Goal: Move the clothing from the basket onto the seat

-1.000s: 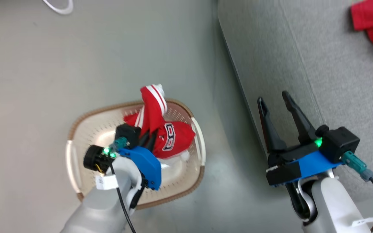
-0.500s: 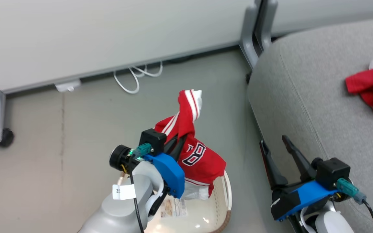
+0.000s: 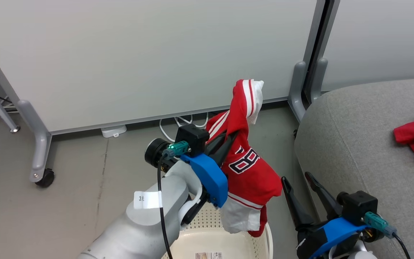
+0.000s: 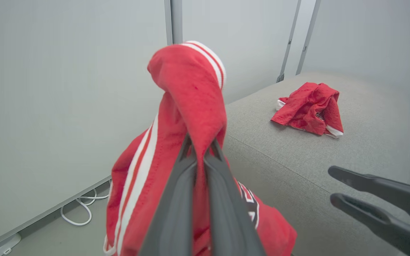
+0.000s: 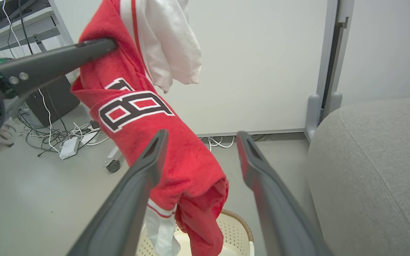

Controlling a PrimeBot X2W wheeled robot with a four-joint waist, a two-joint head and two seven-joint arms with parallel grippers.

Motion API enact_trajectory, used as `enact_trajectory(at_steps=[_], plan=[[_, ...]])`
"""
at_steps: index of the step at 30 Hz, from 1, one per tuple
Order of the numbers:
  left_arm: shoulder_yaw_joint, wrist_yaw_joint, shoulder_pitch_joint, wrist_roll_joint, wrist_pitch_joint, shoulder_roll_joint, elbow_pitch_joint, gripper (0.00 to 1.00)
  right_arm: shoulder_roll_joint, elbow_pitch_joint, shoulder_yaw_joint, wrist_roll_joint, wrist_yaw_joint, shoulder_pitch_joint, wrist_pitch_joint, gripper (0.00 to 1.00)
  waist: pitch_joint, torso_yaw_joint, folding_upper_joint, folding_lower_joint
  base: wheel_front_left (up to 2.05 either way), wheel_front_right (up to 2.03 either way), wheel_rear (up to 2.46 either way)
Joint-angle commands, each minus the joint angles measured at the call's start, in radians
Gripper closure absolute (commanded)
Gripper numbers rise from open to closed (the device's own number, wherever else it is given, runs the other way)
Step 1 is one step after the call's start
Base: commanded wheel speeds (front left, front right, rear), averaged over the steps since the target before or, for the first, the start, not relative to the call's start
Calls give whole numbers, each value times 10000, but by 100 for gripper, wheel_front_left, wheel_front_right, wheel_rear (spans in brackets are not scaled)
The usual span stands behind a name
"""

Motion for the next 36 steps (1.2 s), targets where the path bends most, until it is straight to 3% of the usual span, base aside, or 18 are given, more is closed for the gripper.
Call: enact_trajectory(at_steps=[1,21,36], plan=[[-66,-20,-163,-112,65,-4,-49,100,-13,8,25,61,5,150,30,0,-80,40,-1,2,0,0,0],[-1237,194,-772,-1390,49,-8,91,100,-13,76,302,92,5,115,93,0,-241,-42,-1,2,0,0,0],[-1739,221,-946,-1798,-55,-8,163,100,-265,1377,1579,-176,5,-2209,881,0,58,-53,-1,2,0,0,0]])
